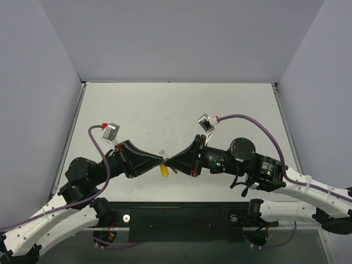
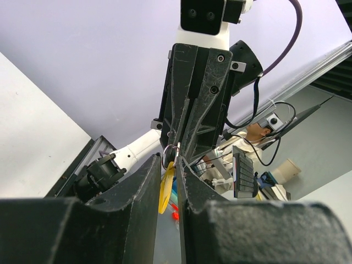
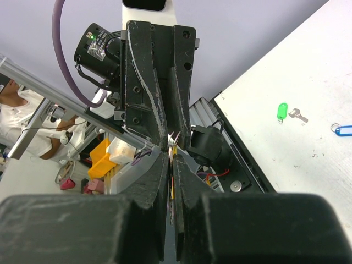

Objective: Remove the keys from the keyring

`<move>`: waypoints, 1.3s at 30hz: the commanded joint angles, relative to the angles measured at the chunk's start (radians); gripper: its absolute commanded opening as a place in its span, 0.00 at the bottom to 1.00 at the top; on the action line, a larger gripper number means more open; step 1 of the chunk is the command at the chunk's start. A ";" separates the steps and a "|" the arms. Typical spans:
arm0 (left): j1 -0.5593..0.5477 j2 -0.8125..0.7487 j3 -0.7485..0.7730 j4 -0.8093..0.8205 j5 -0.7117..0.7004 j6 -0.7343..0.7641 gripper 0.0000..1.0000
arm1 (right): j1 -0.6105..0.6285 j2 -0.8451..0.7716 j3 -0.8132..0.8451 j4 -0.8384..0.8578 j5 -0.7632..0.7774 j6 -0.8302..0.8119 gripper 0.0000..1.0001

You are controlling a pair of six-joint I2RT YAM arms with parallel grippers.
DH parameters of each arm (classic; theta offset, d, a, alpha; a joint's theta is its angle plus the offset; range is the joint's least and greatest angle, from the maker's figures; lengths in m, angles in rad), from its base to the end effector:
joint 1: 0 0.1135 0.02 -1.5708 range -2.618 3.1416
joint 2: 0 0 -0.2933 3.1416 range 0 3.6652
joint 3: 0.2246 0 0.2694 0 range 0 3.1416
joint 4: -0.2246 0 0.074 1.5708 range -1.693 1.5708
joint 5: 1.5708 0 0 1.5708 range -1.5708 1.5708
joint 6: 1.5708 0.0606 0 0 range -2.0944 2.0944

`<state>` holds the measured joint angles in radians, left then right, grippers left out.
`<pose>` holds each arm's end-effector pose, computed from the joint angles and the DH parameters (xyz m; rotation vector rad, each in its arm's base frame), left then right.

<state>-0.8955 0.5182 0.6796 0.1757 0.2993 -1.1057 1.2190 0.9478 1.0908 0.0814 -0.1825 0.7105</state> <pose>0.0731 -0.1199 0.4038 0.1569 1.4973 -1.8679 0.0691 0.2202 0.4782 -0.5703 1.4771 1.7032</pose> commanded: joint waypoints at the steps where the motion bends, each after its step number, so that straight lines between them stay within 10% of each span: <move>1: -0.005 -0.004 0.043 0.015 -0.003 0.017 0.27 | 0.010 0.003 0.015 0.055 -0.008 -0.009 0.00; 8: -0.005 0.000 0.051 0.002 -0.009 0.018 0.04 | 0.013 0.003 0.015 0.046 -0.006 -0.013 0.00; 39: -0.005 0.095 0.207 -0.303 0.161 0.191 0.00 | 0.011 0.049 0.164 -0.331 0.002 -0.117 0.00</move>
<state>-0.9012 0.6102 0.8177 -0.0868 0.4019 -0.9627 1.2259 0.9810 1.2102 -0.2081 -0.1753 0.6235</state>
